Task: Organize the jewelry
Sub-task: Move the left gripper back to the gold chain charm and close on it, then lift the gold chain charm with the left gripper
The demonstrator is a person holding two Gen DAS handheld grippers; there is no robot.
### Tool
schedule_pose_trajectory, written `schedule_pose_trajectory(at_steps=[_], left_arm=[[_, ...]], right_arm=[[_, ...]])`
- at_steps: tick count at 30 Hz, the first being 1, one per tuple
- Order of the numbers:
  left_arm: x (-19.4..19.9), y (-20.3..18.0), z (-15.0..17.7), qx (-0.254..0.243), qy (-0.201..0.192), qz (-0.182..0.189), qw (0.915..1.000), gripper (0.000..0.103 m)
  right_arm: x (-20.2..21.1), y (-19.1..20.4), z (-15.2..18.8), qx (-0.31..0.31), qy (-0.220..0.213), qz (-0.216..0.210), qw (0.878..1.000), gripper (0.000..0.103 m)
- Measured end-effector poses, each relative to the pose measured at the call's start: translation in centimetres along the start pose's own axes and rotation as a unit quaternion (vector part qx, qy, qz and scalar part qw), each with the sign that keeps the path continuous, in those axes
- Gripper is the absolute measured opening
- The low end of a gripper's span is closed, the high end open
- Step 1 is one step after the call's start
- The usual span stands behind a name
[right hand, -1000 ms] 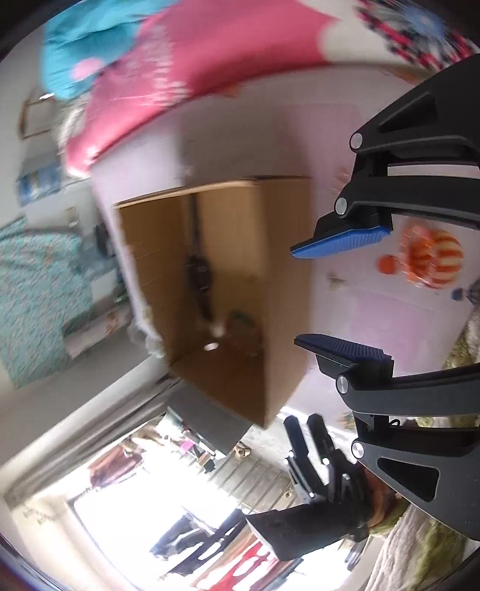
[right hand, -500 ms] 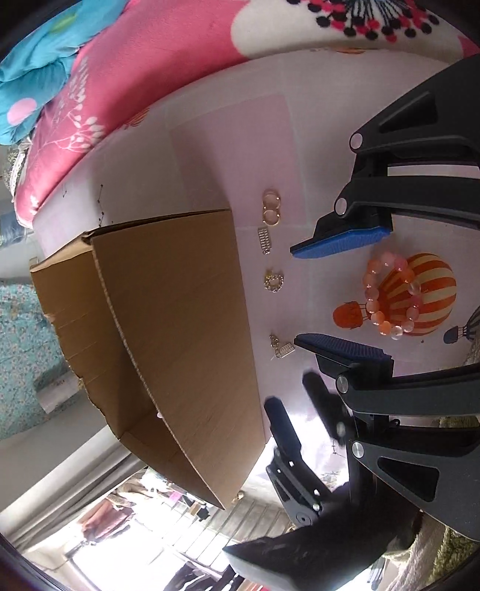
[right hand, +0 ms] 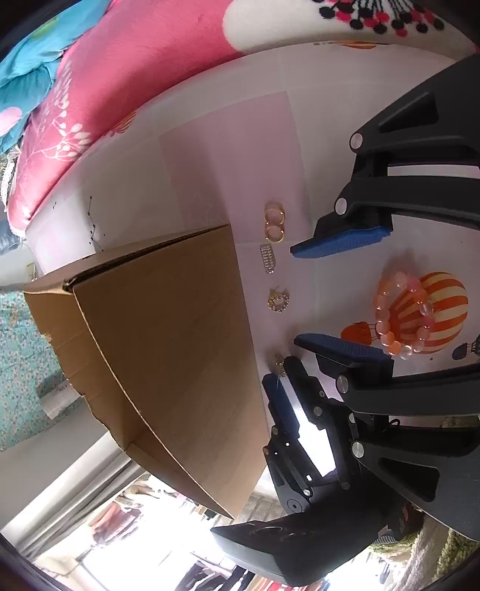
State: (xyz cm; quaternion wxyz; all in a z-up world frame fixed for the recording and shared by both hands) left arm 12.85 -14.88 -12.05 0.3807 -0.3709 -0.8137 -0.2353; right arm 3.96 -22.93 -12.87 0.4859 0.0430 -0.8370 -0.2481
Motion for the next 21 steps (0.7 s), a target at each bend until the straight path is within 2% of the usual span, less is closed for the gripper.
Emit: schedule_pose_trajectory(at_steps=[6,10,21], left_arm=[[0.2,-0.6,0.2,-0.006,0.0,0.004,1.0,0.011],[0.5,-0.5,0.6,0.001,-0.001,0.008,1.0,0.001],[1.7,0.4,2.4,0.041,-0.007,0.015,0.999,0.0]], right_arm=[[0.1,0.1,0.2,0.003,-0.002,0.002,1.0,0.042],[0.2,0.2,0.3,0.002,-0.001,0.005,1.0,0.042],[1.0,0.6,0.3,0.007,-0.01,0.019,1.0,0.042]])
Point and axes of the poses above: each gripper's, at about its wrist camera, not at the fingertips, and x roughly against the way its jaws point, y to its left, z to its underside, the point moved 10 cm from there along -x, roughly the way its jaws point, and after that the axes turned 7 degrees about -x, right-handed, at the moved point
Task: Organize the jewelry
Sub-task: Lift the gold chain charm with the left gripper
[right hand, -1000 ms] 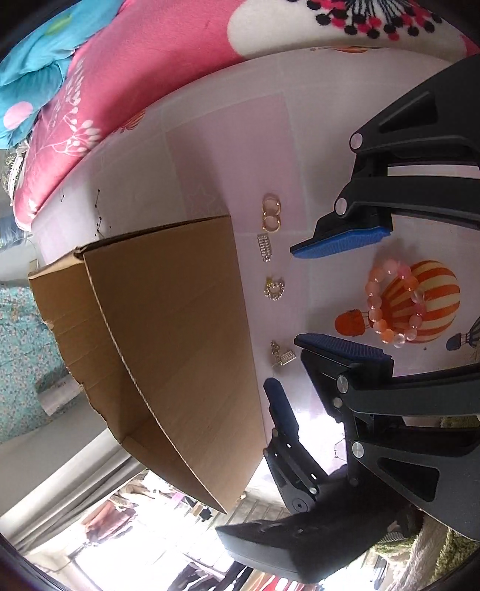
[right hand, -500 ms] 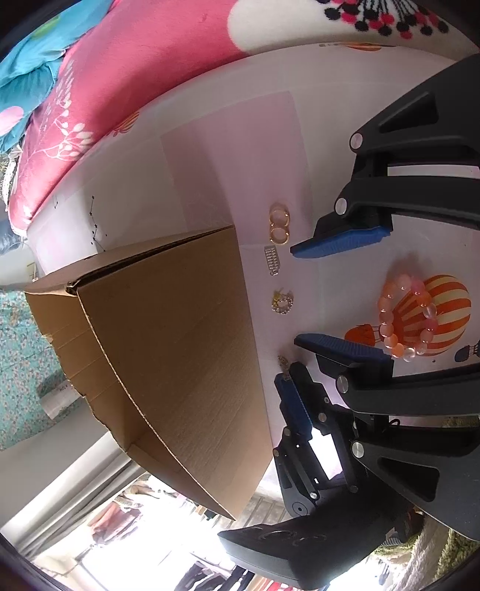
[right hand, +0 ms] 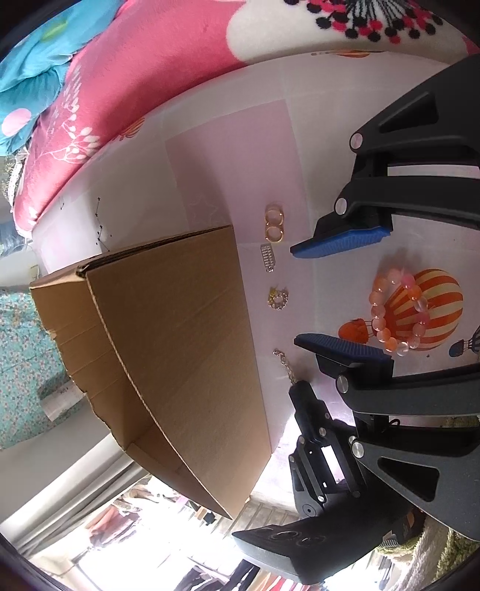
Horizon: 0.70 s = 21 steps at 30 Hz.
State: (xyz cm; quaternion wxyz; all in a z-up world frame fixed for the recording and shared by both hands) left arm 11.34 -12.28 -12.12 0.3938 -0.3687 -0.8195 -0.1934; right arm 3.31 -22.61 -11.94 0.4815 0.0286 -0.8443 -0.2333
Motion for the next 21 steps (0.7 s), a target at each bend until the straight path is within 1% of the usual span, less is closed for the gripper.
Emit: schedule_pose_trajectory(at_steps=[5,9,14,16,21], left_arm=[[1.1,0.9,1.5,0.027,0.002,-0.008,0.9996,0.0],[1.3,1.1,1.8,0.038,-0.001,-0.014,0.9992,0.0],[1.3,1.0,1.8,0.037,-0.002,-0.02,0.9991,0.0],[1.3,1.1,1.8,0.037,-0.002,-0.019,0.9991,0.0],[1.2,1.1,1.8,0.039,-0.004,-0.016,0.9991,0.0]], right_arm=[[0.0,0.4,-0.2,0.011,-0.007,0.005,1.0,0.042],[-0.9,0.7,-0.3,0.011,0.001,-0.001,1.0,0.042],[-2.0,0.0,-0.5,0.009,0.011,0.018,1.0,0.039],[-2.3,-0.4,-0.4,0.008,0.013,0.025,1.0,0.037],[-2.4,-1.2,-1.3,0.018,-0.005,0.045,0.999,0.034]])
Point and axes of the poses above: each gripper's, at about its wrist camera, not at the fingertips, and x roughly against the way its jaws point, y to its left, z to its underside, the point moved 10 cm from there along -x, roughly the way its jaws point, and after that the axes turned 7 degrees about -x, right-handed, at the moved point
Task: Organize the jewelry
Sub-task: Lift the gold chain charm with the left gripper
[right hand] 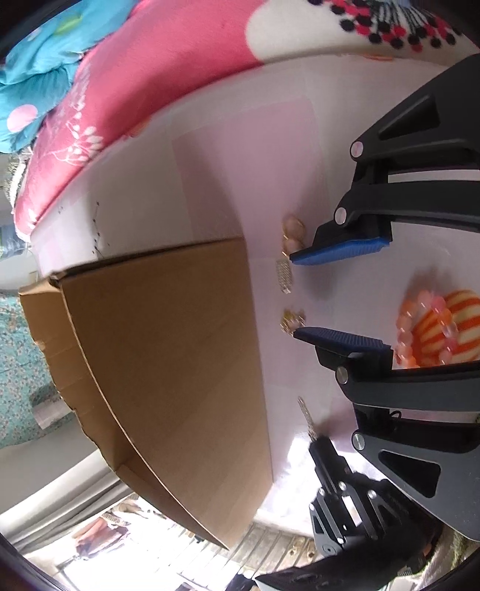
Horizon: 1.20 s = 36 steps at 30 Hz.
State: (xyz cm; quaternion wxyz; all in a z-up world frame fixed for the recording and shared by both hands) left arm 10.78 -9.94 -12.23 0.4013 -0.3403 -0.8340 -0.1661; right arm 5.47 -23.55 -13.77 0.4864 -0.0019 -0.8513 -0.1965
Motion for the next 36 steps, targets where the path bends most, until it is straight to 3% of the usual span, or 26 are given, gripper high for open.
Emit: schedule_pose_trajectory(at_steps=[7,13,19,36], left_arm=[[0.0,0.0,0.0,0.0,0.0,0.0,1.0,0.0],[0.0,0.0,0.0,-0.001,0.0,-0.001,1.0,0.0],[0.0,0.1,0.1,-0.001,0.0,-0.001,1.0,0.0],[0.3,0.2,0.0,0.002,-0.005,0.004,1.0,0.0]], right_arm=[[-0.5,0.5,-0.9,0.04,-0.014,0.04,0.998,0.032],[-0.9,0.8,-1.0,0.088,-0.028,0.088,0.992,0.024],[-0.9,1.1,-0.7,0.089,-0.027,0.08,0.992,0.015],[0.7,0.0,-1.6,0.035,-0.043,0.039,0.998,0.015]])
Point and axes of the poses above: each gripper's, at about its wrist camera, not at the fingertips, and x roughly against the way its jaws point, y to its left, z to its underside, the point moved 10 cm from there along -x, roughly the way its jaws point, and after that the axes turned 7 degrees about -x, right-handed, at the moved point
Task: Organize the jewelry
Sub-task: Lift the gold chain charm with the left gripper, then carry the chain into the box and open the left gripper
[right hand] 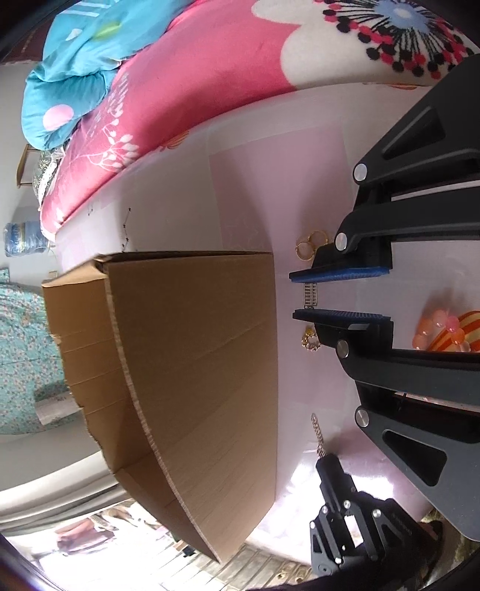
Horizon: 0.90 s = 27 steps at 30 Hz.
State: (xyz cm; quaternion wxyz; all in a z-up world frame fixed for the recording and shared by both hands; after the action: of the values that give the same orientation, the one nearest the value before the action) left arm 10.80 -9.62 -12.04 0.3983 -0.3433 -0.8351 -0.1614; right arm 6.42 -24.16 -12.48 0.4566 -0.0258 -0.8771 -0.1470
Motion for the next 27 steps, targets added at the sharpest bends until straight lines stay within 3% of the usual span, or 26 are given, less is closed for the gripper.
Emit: schedule_pose_trajectory(at_steps=[13,18,23,27], left_arm=[[3.8,-0.3,-1.9,-0.003,-0.039,0.003,0.9992,0.0],[6.9,-0.3,-4.5,-0.006,-0.079,0.014,0.9968,0.0],[10.5,0.7,-9.1,0.0,-0.138,0.029,0.9901,0.0],[11.3,2.9,-12.1,0.019,-0.157,0.0,0.9873,0.0]], right_arm=[[3.9,1.3,-1.0,0.004,-0.041,-0.03,0.999,0.015],[6.8,3.0,-2.9,0.018,-0.075,-0.056,0.995,0.015],[9.7,5.5,-5.7,0.042,-0.115,-0.092,0.988,0.015],[10.0,7.1,-8.6,0.058,-0.128,-0.119,0.983,0.015]])
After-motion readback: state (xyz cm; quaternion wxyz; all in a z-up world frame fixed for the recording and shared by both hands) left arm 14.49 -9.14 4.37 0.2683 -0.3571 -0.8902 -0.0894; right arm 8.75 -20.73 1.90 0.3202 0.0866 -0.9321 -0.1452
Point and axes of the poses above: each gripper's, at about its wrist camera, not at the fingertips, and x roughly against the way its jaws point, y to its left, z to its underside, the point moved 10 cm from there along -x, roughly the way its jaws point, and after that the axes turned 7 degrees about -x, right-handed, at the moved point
